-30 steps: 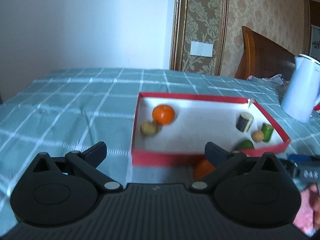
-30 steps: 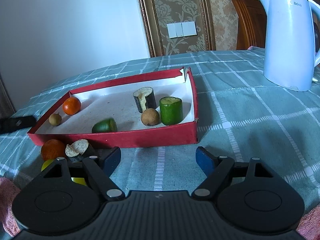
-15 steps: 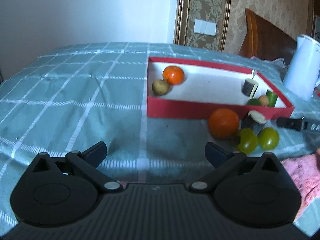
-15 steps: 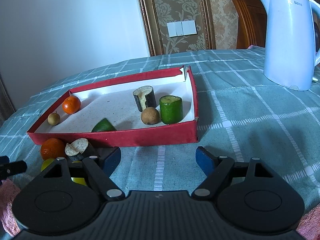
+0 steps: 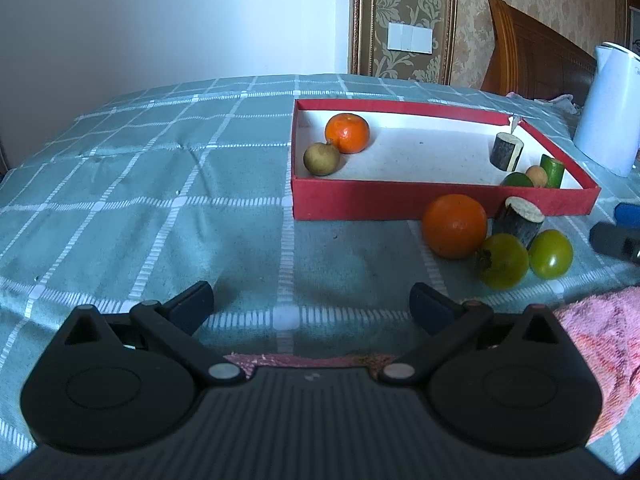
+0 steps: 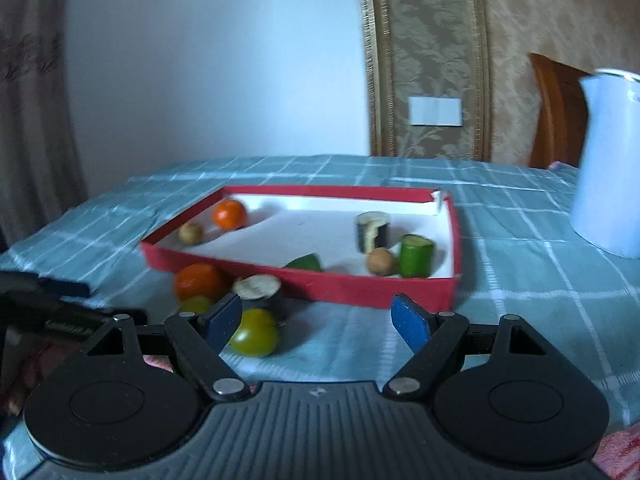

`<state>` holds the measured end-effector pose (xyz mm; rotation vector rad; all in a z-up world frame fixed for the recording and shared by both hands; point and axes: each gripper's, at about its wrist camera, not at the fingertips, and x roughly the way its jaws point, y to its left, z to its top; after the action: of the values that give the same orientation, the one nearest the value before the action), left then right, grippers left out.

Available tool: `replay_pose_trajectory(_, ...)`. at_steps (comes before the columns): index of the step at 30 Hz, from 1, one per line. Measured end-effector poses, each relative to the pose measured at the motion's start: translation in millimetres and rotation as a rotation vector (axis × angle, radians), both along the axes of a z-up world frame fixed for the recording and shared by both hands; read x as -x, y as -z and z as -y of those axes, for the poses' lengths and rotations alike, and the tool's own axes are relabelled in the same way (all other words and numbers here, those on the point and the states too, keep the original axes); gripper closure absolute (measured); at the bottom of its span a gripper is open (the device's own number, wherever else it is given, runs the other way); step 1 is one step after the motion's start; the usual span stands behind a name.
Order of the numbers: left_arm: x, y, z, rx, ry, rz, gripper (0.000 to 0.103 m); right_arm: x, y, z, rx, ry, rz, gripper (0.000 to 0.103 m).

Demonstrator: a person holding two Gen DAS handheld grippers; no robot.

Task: Organize fruits
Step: 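Move the right tool to the dark green tomato and close on it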

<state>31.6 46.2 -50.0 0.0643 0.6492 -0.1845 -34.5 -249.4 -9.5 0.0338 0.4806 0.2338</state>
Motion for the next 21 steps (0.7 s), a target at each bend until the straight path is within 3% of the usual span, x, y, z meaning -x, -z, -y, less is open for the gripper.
replay_pose_trajectory(2,-0.3,0.0,-0.1,0.000,0.000,0.000,0.000,-3.1,2.8,-6.1,0.003,-0.023,-0.019,0.021)
replay_pose_trajectory(6,-0.3,-0.1,0.1,-0.002,0.000,0.000,0.000,-11.0,8.5,-15.4,0.013,-0.056,-0.065,0.040)
replay_pose_trajectory(13,-0.2,0.1,0.1,-0.001,0.000,0.000,0.000,-22.4,13.1,-22.0,0.012,-0.089,-0.106,0.050)
replay_pose_trajectory(17,-0.2,0.0,0.1,-0.001,0.000,0.000,0.000,-27.7,15.1,-28.5,0.027,-0.109,-0.108,0.052)
replay_pose_trajectory(21,-0.2,0.1,0.0,-0.001,0.000,0.000,0.000,-30.4,14.3,-34.6,0.036,-0.139,-0.113,0.064)
